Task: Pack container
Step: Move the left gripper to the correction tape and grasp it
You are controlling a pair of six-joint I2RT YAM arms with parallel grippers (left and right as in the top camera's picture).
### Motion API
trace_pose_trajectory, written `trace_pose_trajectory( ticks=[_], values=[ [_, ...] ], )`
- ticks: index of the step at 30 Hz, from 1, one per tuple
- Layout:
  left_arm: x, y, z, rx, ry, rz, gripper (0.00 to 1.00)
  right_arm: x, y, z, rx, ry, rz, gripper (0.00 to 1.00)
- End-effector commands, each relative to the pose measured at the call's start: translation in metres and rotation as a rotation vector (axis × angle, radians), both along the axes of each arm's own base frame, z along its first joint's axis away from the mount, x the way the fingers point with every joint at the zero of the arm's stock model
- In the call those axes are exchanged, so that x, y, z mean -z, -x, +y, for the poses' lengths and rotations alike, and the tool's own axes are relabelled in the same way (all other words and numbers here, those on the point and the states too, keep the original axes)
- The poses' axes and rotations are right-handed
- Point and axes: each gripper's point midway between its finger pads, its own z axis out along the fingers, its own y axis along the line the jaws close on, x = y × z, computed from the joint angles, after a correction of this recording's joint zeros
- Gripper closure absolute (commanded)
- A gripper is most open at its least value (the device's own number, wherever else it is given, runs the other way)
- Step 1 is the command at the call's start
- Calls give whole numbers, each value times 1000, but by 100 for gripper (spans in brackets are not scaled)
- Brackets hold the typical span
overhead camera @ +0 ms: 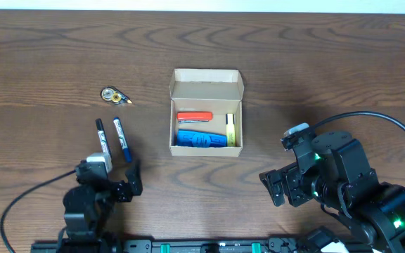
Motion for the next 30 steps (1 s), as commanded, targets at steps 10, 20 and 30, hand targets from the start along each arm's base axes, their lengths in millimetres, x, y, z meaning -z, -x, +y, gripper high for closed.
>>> trace_pose_trajectory(
  ticks=[10, 20, 30],
  values=[
    [-75, -56, 37, -180, -134, 245, 4, 2, 0, -1, -5, 2, 4, 1],
    [-52, -111, 6, -36, -33, 363, 5, 2, 0, -1, -5, 2, 4, 1],
    [-30, -150, 20, -260, 102, 394, 4, 2, 0, -1, -5, 2, 4, 1]
  ],
)
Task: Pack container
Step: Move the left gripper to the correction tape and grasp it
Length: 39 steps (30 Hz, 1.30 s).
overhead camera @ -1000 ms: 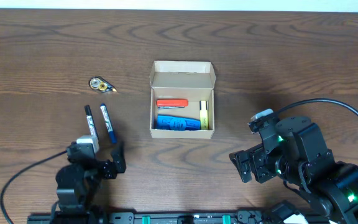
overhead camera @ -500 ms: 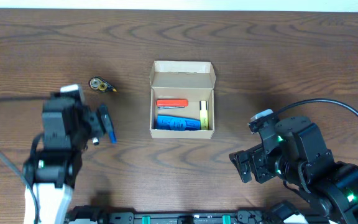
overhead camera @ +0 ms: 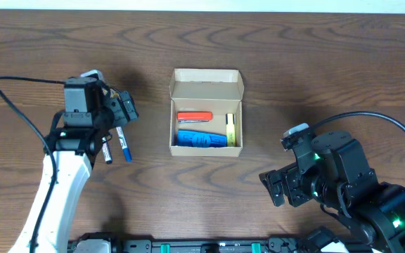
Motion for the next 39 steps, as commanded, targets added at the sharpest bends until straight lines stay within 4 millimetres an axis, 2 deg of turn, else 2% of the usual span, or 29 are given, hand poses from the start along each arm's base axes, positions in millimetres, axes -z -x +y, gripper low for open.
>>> trace_pose_trajectory(
  ticks=[1, 5, 12, 15, 23, 31, 39],
  values=[
    [3, -14, 8, -107, 35, 29, 4, 0, 0, 0, -5, 0, 0, 1],
    [12, -29, 10, -119, 26, 106, 4, 0, 0, 0, -5, 0, 0, 1],
    [17, -57, 33, -272, -45, 179, 4, 0, 0, 0, -5, 0, 0, 1],
    [22, -67, 37, -348, -20, 198, 4, 0, 0, 0, -5, 0, 0, 1],
    [60, -90, 33, -464, 56, 278, 4, 0, 0, 0, -5, 0, 0, 1],
    [88, -106, 30, -508, 69, 389, 4, 0, 0, 0, -5, 0, 0, 1],
    [119, -105, 29, -520, 82, 452, 4, 0, 0, 0, -5, 0, 0, 1]
  ],
)
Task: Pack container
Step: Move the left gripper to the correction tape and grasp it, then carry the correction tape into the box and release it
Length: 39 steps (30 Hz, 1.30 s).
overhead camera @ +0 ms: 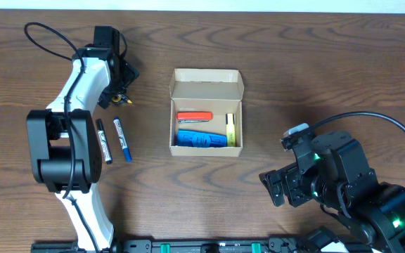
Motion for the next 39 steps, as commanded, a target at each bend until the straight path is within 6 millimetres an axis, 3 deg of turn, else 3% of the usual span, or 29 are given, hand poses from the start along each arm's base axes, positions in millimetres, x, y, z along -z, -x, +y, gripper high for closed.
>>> trace_pose_trajectory(
  ticks=[1, 11, 18, 21, 25, 29, 33, 39],
  values=[
    [12, -1, 4, -29, 17, 27, 4, 0, 0, 0, -5, 0, 0, 1],
    [33, 5, 10, -46, 34, 74, 4, 0, 0, 0, -5, 0, 0, 1],
    [35, 4, 10, -45, 29, 74, 0, 0, 0, 0, -5, 0, 0, 1],
    [38, 5, 10, -45, 29, 79, 18, 0, 0, 0, -5, 0, 0, 1],
    [39, 5, 11, -46, 27, 80, 23, 0, 0, 0, -5, 0, 0, 1],
    [39, 5, 12, -47, 21, 80, 34, 0, 0, 0, -5, 0, 0, 1],
    [40, 7, 12, -47, 21, 85, 50, 0, 0, 0, -5, 0, 0, 1],
    [40, 8, 12, -46, 21, 90, 62, 0, 0, 0, -5, 0, 0, 1]
  ],
)
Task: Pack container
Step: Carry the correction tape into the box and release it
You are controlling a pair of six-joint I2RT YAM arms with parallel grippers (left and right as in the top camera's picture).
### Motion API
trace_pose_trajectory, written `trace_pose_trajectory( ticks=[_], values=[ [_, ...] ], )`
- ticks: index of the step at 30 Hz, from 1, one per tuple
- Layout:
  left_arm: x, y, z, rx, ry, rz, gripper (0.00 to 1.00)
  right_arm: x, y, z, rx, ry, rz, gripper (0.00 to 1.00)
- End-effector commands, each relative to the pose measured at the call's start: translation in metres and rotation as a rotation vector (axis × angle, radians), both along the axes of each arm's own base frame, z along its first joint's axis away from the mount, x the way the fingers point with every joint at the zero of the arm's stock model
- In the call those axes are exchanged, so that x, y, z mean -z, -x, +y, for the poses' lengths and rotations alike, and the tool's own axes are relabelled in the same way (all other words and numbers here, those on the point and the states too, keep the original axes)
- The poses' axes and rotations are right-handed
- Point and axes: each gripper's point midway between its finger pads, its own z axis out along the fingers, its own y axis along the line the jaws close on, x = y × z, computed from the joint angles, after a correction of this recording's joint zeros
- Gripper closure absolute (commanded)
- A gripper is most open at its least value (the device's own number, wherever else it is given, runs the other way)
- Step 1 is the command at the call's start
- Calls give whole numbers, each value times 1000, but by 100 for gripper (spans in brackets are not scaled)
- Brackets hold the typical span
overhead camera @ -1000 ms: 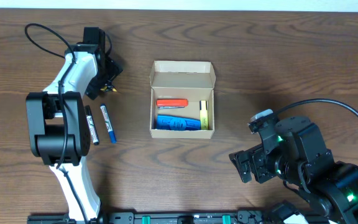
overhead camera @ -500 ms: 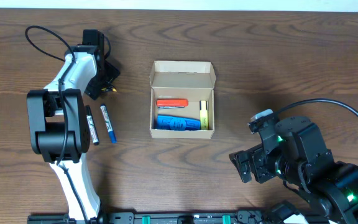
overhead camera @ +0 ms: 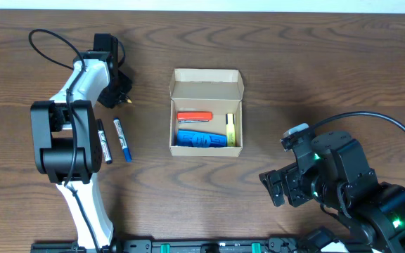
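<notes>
The open cardboard box (overhead camera: 207, 83) stands mid-table and holds a red item (overhead camera: 193, 117), a blue item (overhead camera: 201, 139) and a yellow item (overhead camera: 230, 126). To its left lie a black marker (overhead camera: 103, 140) and a blue marker (overhead camera: 122, 139). My left gripper (overhead camera: 120, 92) is down over the spot of the correction tape, of which only a tip (overhead camera: 127, 102) shows. Whether its fingers are closed on the tape is hidden. My right gripper (overhead camera: 273, 187) rests open at the front right.
The left arm (overhead camera: 76, 77) stretches from the front edge up the left side, passing just beside the two markers. Its black cable (overhead camera: 48, 36) loops toward the back left. The right arm's body (overhead camera: 343, 183) fills the front right corner.
The left gripper has shifted slightly, sitting a little lower and nearer over the correction tape. The markers, the box and the right arm are where they were.
At first both arms rested at the front edge, with the tape and two markers lying free left of the box. Then the left gripper hung above the markers. After that it was at the tape, and it is now lower over it.
</notes>
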Motion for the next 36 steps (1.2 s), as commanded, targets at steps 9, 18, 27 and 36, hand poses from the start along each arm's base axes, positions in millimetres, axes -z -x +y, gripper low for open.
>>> trace_pose_trajectory(
  ticks=[9, 18, 27, 36],
  values=[
    [-15, 0, 3, 46, -17, -11, 94, 0, 0, 0, -5, 0, 0, 1],
    [-121, -1, -20, 420, -104, -195, 94, 0, 0, 0, -5, 0, 0, 1],
    [-175, 57, -166, 1592, -160, -317, 94, 0, 0, 0, -5, 0, 0, 1],
    [-156, 134, -232, 2371, -209, -229, 95, 0, 0, 0, -5, 0, 0, 1]
  ],
)
